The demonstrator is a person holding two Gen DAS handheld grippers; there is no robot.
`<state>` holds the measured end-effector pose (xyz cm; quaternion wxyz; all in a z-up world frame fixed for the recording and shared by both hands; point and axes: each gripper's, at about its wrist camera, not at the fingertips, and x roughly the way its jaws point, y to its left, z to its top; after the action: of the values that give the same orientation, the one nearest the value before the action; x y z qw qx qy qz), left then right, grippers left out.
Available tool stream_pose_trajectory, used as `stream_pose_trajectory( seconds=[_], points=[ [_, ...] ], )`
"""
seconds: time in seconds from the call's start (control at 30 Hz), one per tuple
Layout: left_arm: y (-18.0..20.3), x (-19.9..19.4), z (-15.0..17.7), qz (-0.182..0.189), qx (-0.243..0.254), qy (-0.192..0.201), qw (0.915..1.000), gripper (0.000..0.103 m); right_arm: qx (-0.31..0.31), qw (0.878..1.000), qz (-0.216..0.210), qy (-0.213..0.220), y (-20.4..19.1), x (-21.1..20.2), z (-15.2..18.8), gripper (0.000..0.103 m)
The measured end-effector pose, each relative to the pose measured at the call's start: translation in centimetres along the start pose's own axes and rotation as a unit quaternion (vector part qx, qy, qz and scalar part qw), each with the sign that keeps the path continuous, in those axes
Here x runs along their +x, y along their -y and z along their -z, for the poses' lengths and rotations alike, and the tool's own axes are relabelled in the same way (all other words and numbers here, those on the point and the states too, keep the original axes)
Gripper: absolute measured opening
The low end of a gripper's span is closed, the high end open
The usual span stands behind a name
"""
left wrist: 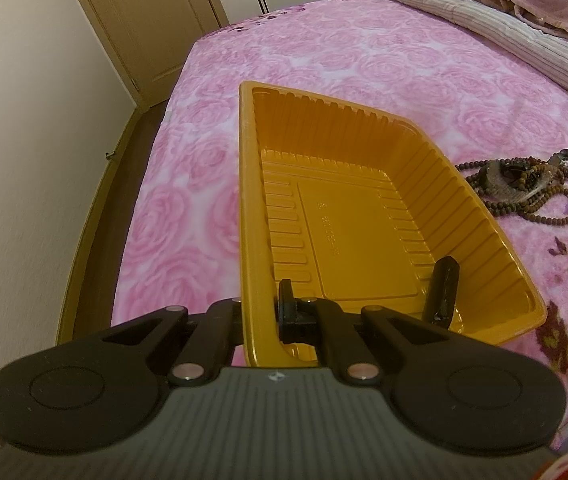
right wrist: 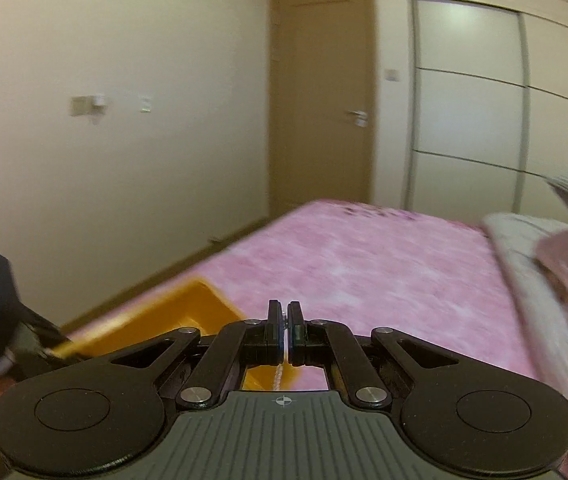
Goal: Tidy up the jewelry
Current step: 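Pinch the pearl necklace with the right tool and lay it in the tray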
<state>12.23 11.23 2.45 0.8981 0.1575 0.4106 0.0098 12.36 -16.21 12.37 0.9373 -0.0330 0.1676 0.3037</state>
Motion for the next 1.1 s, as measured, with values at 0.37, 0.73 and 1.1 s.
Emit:
stream_pose_trajectory(
  seconds=[0.37, 0.73, 1.1],
  points=[
    [-0.3, 0.2, 0.0, 0.004, -0.003, -0.001, 1.0, 0.003, -0.023, 0.993, -0.099, -0.06, -5.1, 7.7, -0.5, 0.002],
    [-0.2, 0.3, 0.0, 0.004, -0.005, -0.001, 1.0, 0.003, -0.017, 0.988, -0.124, -0.093, -5.4, 10.5, 0.5, 0.002],
    [-0.3, 0.3, 0.0, 0.004, -0.005, -0.001, 1.0, 0.003, 0.045, 0.978, -0.145, -0.145, -3.5, 13.3, 3.5, 0.005]
  ],
)
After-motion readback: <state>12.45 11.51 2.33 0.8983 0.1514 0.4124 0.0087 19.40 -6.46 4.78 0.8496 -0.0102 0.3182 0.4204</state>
